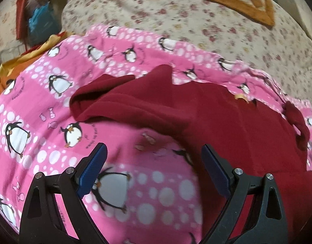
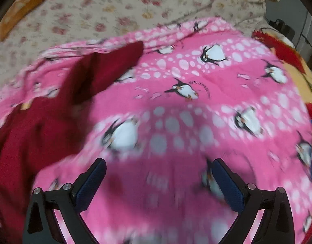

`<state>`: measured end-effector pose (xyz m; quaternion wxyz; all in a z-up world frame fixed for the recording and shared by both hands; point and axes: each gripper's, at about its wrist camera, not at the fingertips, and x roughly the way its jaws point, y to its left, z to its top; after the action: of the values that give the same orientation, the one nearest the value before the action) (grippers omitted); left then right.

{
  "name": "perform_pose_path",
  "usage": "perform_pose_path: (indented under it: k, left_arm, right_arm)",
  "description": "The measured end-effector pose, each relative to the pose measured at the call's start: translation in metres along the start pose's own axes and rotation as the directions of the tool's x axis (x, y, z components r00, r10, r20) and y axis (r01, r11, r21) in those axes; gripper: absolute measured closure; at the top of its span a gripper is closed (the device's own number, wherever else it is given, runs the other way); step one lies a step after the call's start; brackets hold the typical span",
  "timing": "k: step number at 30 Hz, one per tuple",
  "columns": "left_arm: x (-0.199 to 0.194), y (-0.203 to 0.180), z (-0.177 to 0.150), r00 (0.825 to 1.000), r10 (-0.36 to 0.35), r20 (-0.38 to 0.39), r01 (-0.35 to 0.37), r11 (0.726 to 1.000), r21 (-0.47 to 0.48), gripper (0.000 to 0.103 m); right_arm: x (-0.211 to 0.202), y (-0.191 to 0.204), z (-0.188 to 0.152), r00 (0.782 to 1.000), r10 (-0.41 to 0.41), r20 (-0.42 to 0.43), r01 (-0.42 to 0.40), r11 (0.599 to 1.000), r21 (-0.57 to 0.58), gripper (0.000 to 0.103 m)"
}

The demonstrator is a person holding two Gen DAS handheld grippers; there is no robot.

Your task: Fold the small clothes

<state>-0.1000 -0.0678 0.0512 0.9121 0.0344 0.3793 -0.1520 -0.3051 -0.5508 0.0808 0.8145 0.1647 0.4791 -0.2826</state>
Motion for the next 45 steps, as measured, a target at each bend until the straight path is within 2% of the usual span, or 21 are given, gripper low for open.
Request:
perform_pose_path:
  k: [3,8,15,23,26,28,35,42,45]
  left_arm:
    - [0.006,-0.005,0.006,1.000,-0.005,-0.009,0.005,1.000,0.020,0.009]
    - [0.003,-0.012,0.003,1.000,-0.004,-0.026,0.004,1.000,0.014,0.009]
    - [-0.002,-0.009,0.002,1.000,0.010,-0.005,-0.010,0.999,0.030,0.009]
    - [0.007,0.006,0.005,1.000,-0.001,-0.028,0.000,1.000,-0.010,0.009]
    - [0.012,0.016,0.005,0.999,-0.010,-0.044,0.008,0.999,-0.046,0.009]
    - [0.015,0.018,0.010,0.999,-0.010,-0.049,0.007,0.998,-0.065,0.009]
    - [0.020,0.026,0.012,0.999,0.011,-0.053,-0.016,0.996,-0.086,0.009]
    - [0.022,0.036,0.015,0.998,0.025,-0.053,-0.031,0.993,-0.112,0.010]
    - [0.023,0.038,0.016,0.998,0.034,-0.054,-0.040,0.993,-0.113,0.010]
  right_arm:
    - [-0.044,0.009,-0.023,0.995,0.096,-0.020,-0.096,0.995,-0.009,0.000]
    - [-0.101,0.046,-0.046,0.966,0.259,-0.026,-0.259,0.966,-0.014,0.000]
    - [-0.111,0.160,-0.058,0.938,0.347,-0.027,-0.345,0.919,-0.188,0.000]
    - [-0.071,0.257,-0.059,0.940,0.339,-0.036,-0.335,0.900,-0.277,0.000]
    - [-0.059,0.281,-0.059,0.946,0.322,-0.029,-0.316,0.901,-0.297,0.000]
    - [-0.053,0.293,-0.059,0.940,0.339,-0.036,-0.334,0.896,-0.294,0.000]
    - [-0.050,0.321,-0.061,0.938,0.345,-0.025,-0.332,0.880,-0.340,0.000]
    - [-0.045,0.330,-0.068,0.937,0.347,-0.046,-0.341,0.873,-0.348,0.000]
    - [-0.047,0.333,-0.068,0.929,0.367,-0.046,-0.359,0.866,-0.347,0.001]
